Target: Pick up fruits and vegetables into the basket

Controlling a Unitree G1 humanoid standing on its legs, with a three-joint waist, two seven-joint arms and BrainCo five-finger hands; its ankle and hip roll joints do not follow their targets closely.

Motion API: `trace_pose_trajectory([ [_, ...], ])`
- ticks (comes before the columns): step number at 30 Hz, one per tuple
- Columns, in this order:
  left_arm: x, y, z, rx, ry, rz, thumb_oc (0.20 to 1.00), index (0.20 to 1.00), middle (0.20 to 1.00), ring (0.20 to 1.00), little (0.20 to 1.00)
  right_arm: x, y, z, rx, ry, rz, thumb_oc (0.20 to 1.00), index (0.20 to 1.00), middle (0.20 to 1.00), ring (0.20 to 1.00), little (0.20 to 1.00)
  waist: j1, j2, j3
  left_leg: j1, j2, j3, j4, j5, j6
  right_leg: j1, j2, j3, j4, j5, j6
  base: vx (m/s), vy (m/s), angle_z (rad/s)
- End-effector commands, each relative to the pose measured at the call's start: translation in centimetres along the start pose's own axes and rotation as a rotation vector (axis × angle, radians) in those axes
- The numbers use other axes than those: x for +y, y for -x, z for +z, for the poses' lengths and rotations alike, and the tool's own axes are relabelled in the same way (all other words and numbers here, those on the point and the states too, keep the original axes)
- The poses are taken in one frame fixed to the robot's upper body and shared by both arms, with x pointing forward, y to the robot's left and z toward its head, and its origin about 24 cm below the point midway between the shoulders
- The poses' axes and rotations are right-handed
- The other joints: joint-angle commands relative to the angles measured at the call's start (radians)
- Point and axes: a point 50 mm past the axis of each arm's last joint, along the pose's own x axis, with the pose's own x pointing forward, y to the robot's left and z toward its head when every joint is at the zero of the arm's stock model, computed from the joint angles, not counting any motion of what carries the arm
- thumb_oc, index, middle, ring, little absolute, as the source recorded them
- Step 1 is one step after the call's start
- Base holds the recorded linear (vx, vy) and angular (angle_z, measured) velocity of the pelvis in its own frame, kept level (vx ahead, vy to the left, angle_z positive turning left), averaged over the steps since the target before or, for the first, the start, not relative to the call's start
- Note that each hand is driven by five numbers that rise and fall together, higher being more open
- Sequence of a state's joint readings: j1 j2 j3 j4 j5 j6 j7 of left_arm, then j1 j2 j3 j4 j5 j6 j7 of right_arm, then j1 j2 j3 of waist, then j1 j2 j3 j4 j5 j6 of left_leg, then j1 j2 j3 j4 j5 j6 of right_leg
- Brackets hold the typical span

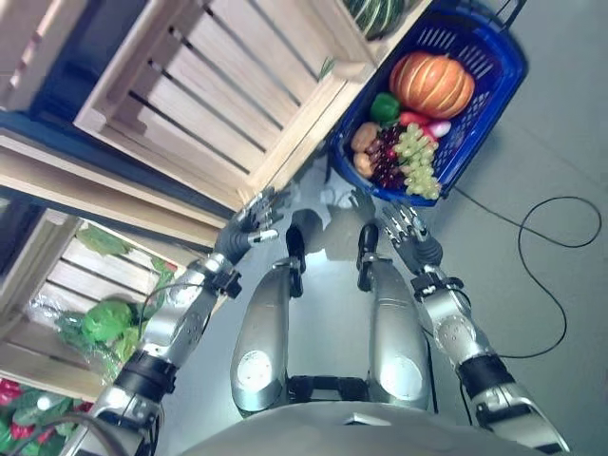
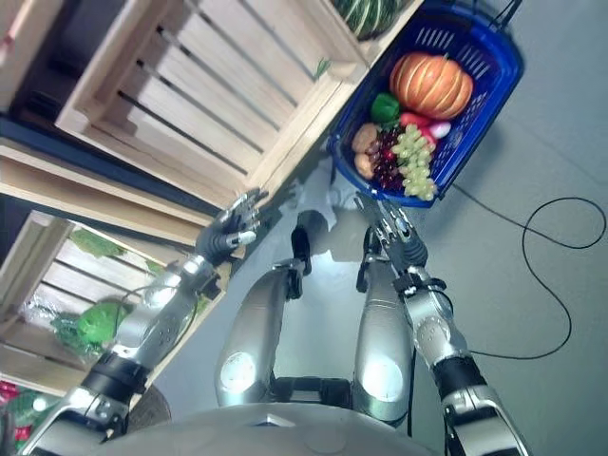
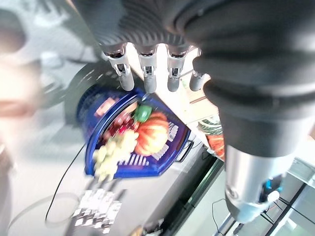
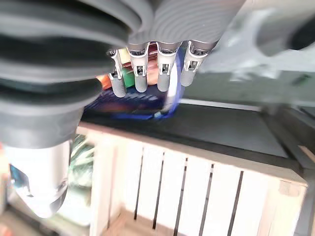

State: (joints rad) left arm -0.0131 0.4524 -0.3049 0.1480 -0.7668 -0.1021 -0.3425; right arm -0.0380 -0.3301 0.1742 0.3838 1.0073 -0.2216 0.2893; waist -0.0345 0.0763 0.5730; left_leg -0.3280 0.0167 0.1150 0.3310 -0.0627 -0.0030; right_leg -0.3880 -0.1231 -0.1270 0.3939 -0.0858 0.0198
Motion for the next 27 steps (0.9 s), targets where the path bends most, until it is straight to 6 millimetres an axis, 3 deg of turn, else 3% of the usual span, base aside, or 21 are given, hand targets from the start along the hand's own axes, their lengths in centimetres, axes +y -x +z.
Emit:
trace_pose_trajectory([
  [1, 0.5, 2.5, -1.4, -0.008, 0.082, 0.053, 1.000, 1.000, 1.000, 1.000, 1.000, 0.5, 2.1, -0.4, -0.022, 0.092, 0.051, 1.000, 1.000, 1.000, 1.000, 1.000, -0.014, -0.032, -0.117, 0.129, -0.024, 0.047, -0.117, -0.035, 0.020, 0.132, 0.041, -0.065, -0.084, -0.028, 0.026, 0.14, 0.147, -0.06],
  [6, 1.3, 4.7, -4.6, 0.103, 0.147, 0.133, 1.000, 1.000, 1.000, 1.000, 1.000, -0.3, 3.9, -1.6, 0.056, 0.262, 0.032, 1.000, 1.000, 1.000, 1.000, 1.000, -0.005, -0.055, -0.213, 0.249, -0.034, 0.036, -0.197, -0.035, 0.015, 0.263, 0.047, -0.066, -0.176, -0.020, 0.045, 0.14, 0.081, -0.07],
  [9, 1.8, 6.3, -7.3, 0.214, 0.183, 0.184, 1.000, 1.000, 1.000, 1.000, 1.000, -1.3, 4.9, -3.5, 0.242, 0.480, 0.019, 1.000, 1.000, 1.000, 1.000, 1.000, 0.009, -0.070, -0.277, 0.307, -0.036, 0.031, -0.244, -0.028, 0.011, 0.322, 0.045, -0.074, -0.220, -0.006, 0.059, 0.09, 0.046, 0.05],
  [11, 2.2, 7.1, -8.9, 0.297, 0.168, 0.216, 1.000, 1.000, 1.000, 1.000, 1.000, -2.4, 5.5, -4.7, 0.366, 0.530, -0.017, 1.000, 1.000, 1.000, 1.000, 1.000, 0.018, -0.077, -0.304, 0.341, -0.036, 0.021, -0.269, -0.028, 0.012, 0.353, 0.044, -0.079, -0.229, -0.006, 0.064, 0.07, 0.010, -0.02],
  [17, 3.6, 9.4, -14.2, 0.601, 0.177, 0.284, 1.000, 1.000, 1.000, 1.000, 1.000, -7.1, 9.6, -10.5, 0.844, 0.509, -0.231, 1.000, 1.000, 1.000, 1.000, 1.000, 0.041, -0.092, -0.365, 0.423, -0.032, 0.006, -0.345, -0.011, 0.011, 0.433, 0.048, -0.092, -0.264, 0.003, 0.074, 0.05, -0.002, 0.13],
  [22, 2.8, 10.0, -16.6, 0.747, 0.258, 0.279, 1.000, 1.000, 1.000, 1.000, 1.000, -7.8, 11.7, -12.8, 1.031, 0.510, -0.307, 1.000, 1.000, 1.000, 1.000, 1.000, 0.046, -0.091, -0.382, 0.450, -0.046, 0.009, -0.343, -0.025, 0.013, 0.473, 0.039, -0.104, -0.314, 0.021, 0.073, 0.03, 0.042, 0.11],
  [27, 2.0, 10.6, -17.8, 0.829, 0.322, 0.277, 1.000, 1.000, 1.000, 1.000, 1.000, -8.0, 13.6, -13.9, 1.171, 0.439, -0.319, 1.000, 1.000, 1.000, 1.000, 1.000, 0.046, -0.086, -0.386, 0.462, -0.059, 0.009, -0.327, -0.039, 0.022, 0.494, 0.035, -0.109, -0.327, 0.023, 0.065, 0.00, 0.045, 0.01],
])
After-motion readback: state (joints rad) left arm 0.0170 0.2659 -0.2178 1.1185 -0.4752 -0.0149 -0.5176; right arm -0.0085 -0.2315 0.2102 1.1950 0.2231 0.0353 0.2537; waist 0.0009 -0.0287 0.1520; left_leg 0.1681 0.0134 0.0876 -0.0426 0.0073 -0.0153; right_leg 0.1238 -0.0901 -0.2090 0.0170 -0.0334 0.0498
